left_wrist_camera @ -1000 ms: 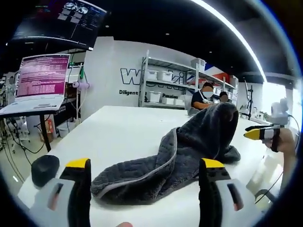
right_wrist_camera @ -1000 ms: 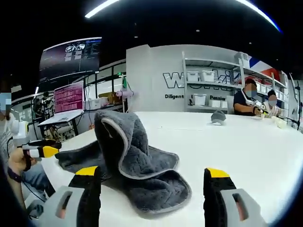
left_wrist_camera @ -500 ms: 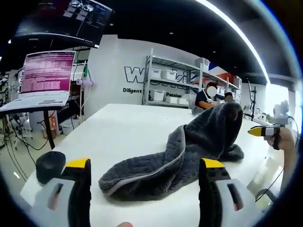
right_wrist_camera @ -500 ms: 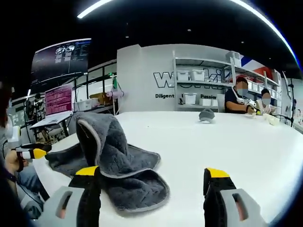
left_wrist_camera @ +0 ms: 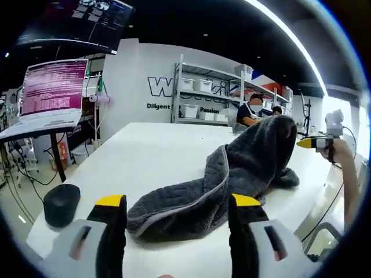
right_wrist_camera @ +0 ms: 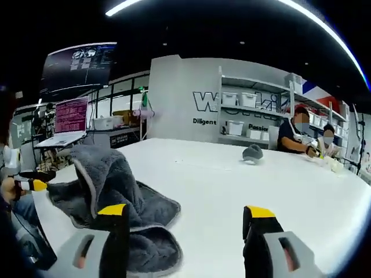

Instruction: Fold the towel on the table until its edges align and the towel forms a compact rectangular stack.

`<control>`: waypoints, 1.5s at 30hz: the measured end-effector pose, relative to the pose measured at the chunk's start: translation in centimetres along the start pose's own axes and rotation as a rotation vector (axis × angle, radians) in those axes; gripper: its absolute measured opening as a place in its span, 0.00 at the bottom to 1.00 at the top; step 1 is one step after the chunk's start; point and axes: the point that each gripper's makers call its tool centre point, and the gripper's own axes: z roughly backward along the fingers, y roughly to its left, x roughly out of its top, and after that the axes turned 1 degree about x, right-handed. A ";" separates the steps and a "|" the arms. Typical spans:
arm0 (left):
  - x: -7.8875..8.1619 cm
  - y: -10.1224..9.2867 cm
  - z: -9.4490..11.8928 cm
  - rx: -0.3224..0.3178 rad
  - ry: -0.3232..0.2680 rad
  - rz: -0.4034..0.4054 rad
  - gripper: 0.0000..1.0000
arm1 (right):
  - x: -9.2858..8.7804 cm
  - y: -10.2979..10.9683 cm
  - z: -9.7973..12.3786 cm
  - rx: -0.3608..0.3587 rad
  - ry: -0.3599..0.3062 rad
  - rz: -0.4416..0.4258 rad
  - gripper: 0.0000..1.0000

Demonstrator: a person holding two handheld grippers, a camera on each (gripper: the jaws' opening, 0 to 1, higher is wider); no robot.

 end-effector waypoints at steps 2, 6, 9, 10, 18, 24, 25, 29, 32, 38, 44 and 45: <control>0.0 -0.2 0.1 -0.016 0.002 -0.011 0.63 | 0.3 -0.3 -0.7 0.003 0.006 0.020 0.81; -0.2 -0.4 0.0 -0.041 0.001 -0.002 0.58 | 0.5 -0.5 -2.7 0.024 0.011 0.058 0.76; -0.5 -0.4 -0.1 -0.044 0.011 -0.013 0.55 | 0.0 -0.3 -4.4 0.069 0.045 0.093 0.72; -0.6 -0.3 0.0 -0.044 0.013 -0.016 0.54 | -0.3 -0.3 -5.0 0.082 0.065 0.111 0.71; -1.2 2.0 0.6 0.024 0.034 -0.045 0.44 | -2.2 0.9 -8.1 0.189 0.174 0.253 0.64; -1.9 3.3 1.0 0.084 0.080 -0.104 0.35 | -4.3 1.7 -9.8 0.267 0.242 0.280 0.56; -2.1 3.3 1.1 0.089 0.089 -0.113 0.33 | -4.7 1.9 -10.1 0.282 0.257 0.278 0.56; -2.3 3.7 1.1 0.104 0.098 -0.113 0.30 | -6.1 2.2 -10.9 0.311 0.301 0.278 0.51; -2.7 4.0 0.9 0.115 0.114 -0.122 0.27 | -6.6 2.7 -11.4 0.338 0.312 0.253 0.47; -3.4 3.7 0.1 0.105 0.121 -0.123 0.22 | -7.1 3.2 -12.0 0.358 0.318 0.268 0.36; -3.8 3.8 -0.3 0.111 0.133 -0.124 0.19 | -8.0 4.0 -12.6 0.377 0.332 0.295 0.27; -3.8 3.9 -0.3 0.113 0.134 -0.125 0.19 | -8.0 4.1 -12.7 0.378 0.333 0.299 0.26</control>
